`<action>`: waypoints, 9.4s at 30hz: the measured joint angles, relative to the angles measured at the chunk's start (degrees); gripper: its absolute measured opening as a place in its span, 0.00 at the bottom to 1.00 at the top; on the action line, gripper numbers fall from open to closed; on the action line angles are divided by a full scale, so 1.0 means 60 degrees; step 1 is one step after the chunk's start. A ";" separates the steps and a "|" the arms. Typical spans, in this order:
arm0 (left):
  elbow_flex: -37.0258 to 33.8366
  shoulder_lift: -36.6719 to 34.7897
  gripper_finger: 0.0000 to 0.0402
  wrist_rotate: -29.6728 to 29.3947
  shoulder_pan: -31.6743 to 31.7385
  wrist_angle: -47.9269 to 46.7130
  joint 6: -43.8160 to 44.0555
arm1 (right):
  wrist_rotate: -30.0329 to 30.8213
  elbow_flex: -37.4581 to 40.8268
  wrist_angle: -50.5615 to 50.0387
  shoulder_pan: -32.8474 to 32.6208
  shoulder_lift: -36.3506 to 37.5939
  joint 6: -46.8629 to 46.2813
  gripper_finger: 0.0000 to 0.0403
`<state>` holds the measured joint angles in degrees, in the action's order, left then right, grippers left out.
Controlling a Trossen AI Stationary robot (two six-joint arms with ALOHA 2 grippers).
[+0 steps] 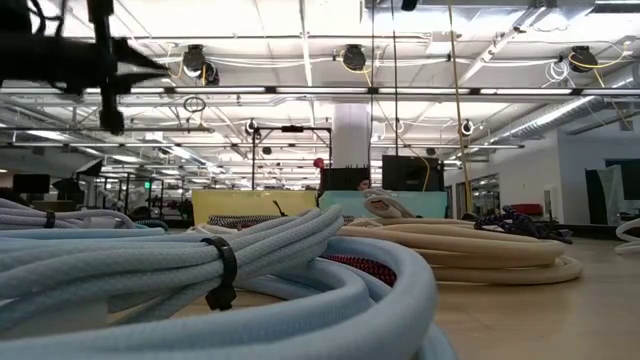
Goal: Pick and place USB-C Cables
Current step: Put the small white and black charger cable into the green bin, then put the large white charger cable into the yellow bin
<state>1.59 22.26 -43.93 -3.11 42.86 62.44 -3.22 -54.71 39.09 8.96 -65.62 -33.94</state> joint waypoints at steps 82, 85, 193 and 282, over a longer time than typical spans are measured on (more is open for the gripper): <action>1.2374 1.3705 0.06 0.8300 0.0829 -1.3493 -0.8405 | -0.0681 0.0039 -0.7348 -0.0937 0.2541 0.0378 0.32; 1.2392 1.2809 0.06 0.8325 0.0909 -1.2427 -0.7902 | -0.0675 0.0039 -0.7334 -0.0950 0.2479 0.0415 0.32; 1.3780 1.0732 0.06 0.7506 0.0982 -1.0014 -0.6005 | 0.2282 0.0043 -0.0034 -0.1095 -0.1568 -0.0222 0.61; 0.9450 1.1593 0.22 0.6018 -0.0810 -1.2551 -0.2385 | -0.1717 -0.3400 -0.8603 -0.0799 0.1679 0.2845 0.57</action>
<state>58.29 91.82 -7.83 -7.97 -32.45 48.12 -13.52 -75.11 -12.53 4.17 -55.54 -16.87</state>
